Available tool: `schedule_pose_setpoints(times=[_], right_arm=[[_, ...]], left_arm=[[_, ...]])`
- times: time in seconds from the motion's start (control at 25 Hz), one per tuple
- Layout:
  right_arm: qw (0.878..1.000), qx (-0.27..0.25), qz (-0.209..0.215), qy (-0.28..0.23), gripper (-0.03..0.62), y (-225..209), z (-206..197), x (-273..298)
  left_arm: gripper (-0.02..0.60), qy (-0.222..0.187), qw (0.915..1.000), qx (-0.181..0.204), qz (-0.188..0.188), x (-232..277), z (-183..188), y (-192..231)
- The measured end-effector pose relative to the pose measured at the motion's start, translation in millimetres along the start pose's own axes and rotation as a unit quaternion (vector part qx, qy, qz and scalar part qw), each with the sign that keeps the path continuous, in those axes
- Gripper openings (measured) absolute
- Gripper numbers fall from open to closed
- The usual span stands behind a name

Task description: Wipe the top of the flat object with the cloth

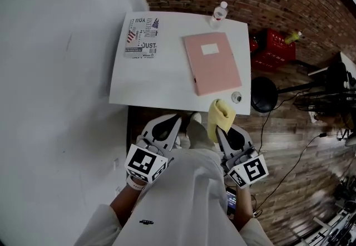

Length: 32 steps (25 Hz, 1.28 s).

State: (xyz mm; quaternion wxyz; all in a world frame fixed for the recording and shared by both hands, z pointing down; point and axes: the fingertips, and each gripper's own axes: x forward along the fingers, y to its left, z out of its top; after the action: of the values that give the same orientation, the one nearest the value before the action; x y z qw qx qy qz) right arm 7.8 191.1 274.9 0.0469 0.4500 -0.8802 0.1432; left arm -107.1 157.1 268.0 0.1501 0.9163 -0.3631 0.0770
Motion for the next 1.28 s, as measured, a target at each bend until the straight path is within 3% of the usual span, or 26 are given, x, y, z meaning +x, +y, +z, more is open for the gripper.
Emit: schedule_pose_setpoints(times=[0.12, 0.32, 0.8, 1.28], right_arm=[[1.0, -0.001, 0.008, 0.011, 0.051, -17.7, 0.8, 13.1], [0.997, -0.081, 0.011, 0.008, 0.054, -51.5, 10.5, 40.1], [0.997, -0.07, 0.042, 0.004, 0.054, -133.3, 18.4, 62.8], [0.998, -0.057, 0.036, 0.021, 0.054, -174.3, 15.5, 72.1]], left_arm=[[0.011, 0.006, 0.9999, 0.001, 0.012, 18.7, 4.1, 5.4], [0.011, 0.011, 0.9997, 0.002, 0.023, 55.9, 16.7, 12.3], [0.011, 0.018, 0.9977, 0.016, 0.064, 133.7, 31.6, 17.9], [0.01, 0.048, 0.9964, 0.015, 0.069, 169.1, 20.5, 27.4]])
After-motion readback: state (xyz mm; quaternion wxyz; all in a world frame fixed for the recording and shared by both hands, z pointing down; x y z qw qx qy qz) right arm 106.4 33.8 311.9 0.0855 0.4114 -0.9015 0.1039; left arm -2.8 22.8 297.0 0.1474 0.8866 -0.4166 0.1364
